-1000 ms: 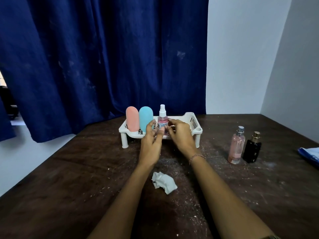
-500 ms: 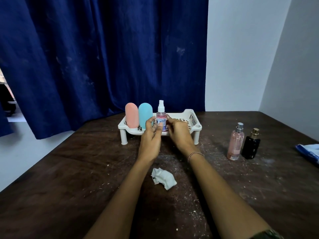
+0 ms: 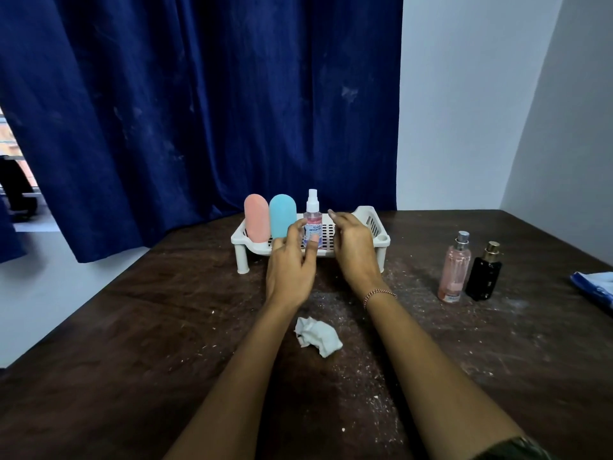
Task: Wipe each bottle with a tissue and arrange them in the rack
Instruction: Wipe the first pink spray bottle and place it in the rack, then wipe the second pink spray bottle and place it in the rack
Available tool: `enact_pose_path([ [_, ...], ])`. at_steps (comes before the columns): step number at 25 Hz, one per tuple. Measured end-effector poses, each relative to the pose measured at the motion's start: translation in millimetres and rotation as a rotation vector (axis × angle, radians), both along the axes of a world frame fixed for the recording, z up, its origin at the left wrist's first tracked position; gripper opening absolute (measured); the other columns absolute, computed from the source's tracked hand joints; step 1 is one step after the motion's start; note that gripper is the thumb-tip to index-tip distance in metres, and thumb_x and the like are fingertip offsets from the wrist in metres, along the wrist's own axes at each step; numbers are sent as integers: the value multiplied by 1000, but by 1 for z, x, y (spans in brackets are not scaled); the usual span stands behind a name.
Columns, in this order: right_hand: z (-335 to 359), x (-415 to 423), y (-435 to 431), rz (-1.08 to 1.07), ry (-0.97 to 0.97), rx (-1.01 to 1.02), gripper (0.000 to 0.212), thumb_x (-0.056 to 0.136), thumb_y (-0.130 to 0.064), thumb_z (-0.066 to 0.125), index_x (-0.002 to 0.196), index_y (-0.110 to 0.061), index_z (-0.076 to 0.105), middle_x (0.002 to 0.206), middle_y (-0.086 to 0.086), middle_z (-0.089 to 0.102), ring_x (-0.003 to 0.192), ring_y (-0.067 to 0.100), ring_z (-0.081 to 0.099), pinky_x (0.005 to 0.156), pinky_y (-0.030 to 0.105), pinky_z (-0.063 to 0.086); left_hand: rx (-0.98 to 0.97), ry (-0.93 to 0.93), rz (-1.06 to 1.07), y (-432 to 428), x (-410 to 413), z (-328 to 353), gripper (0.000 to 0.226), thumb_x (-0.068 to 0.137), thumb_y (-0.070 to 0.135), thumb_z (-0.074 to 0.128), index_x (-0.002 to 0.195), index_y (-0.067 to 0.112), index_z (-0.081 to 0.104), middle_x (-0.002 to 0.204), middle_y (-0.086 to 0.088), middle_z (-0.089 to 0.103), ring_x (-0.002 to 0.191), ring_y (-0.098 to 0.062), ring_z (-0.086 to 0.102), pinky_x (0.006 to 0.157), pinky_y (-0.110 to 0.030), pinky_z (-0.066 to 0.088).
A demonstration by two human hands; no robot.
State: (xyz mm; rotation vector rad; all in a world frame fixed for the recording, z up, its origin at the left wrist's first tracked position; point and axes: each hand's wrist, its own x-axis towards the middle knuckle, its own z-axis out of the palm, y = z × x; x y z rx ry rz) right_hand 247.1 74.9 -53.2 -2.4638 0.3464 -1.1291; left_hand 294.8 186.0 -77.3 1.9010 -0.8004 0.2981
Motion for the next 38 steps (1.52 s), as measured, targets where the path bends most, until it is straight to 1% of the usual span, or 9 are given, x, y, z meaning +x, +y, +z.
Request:
enact_pose_path([
  [7, -1, -9, 11, 101, -177, -33, 36, 86, 3, 52, 122, 0, 56, 120, 13, 59, 108, 21, 56, 98, 21, 37, 69, -68, 73, 5, -8, 3, 46, 97, 36, 40, 141, 21, 40, 109, -15, 53, 98, -23, 54, 95, -35, 42],
  [11, -2, -23, 14, -11, -222, -148, 31, 96, -25, 39, 100, -8, 64, 98, 4, 63, 92, 17, 54, 77, 31, 48, 34, -157, 79, 7, -15, 4, 41, 96, 28, 46, 135, 16, 49, 102, -14, 57, 99, -21, 53, 91, -36, 44],
  [14, 5, -46, 14, -90, -290, -261, 26, 94, -25, 41, 86, -9, 60, 88, 4, 58, 83, 18, 49, 62, 30, 45, -51, -215, 71, 8, -33, 6, 36, 96, 24, 48, 128, 11, 56, 100, -15, 61, 97, -24, 54, 87, -39, 47],
  [20, 7, -103, -9, -177, -474, -343, 35, 93, -34, 49, 72, -8, 58, 74, 6, 53, 73, 18, 40, 59, 26, 29, -91, -383, -49, -13, -68, 19, 35, 96, 25, 46, 125, 13, 59, 107, -6, 69, 103, -23, 53, 91, -39, 45],
  [25, 2, -126, -35, -347, -587, -40, 13, 95, -9, 46, 99, -3, 57, 99, 14, 54, 92, 18, 40, 76, 23, 35, -152, -287, -149, -42, -105, 32, 30, 96, 16, 48, 123, 9, 60, 118, -8, 65, 108, -20, 58, 93, -32, 47],
  [28, -3, -128, -42, -416, -500, 59, 25, 94, -4, 46, 118, -3, 54, 113, 14, 53, 104, 21, 39, 86, 25, 37, -77, -207, -243, -70, -122, 38, 32, 94, 8, 49, 124, 7, 58, 122, -9, 63, 110, -20, 59, 98, -31, 46],
  [33, 0, -132, -47, -382, -465, 222, 32, 98, -22, 38, 121, -7, 56, 114, 9, 41, 96, 14, 51, 88, 29, 46, -36, -24, -350, -105, -147, 47, 35, 94, 4, 47, 128, 5, 55, 119, -13, 64, 106, -22, 61, 89, -24, 46],
  [36, -2, -135, -48, -357, -430, 250, 28, 94, -6, 47, 121, -1, 52, 115, 15, 45, 100, 20, 51, 94, 30, 41, -29, 26, -351, -115, -146, 48, 33, 95, 7, 48, 127, 6, 56, 114, -14, 67, 93, -15, 60, 74, -17, 43],
  [38, -7, -132, -52, -372, -356, 200, 36, 92, 0, 46, 128, 2, 47, 123, 20, 50, 111, 25, 43, 94, 21, 34, -35, 73, -343, -120, -141, 46, 33, 94, 6, 49, 126, 6, 57, 113, -15, 67, 96, -20, 62, 80, -21, 46],
])
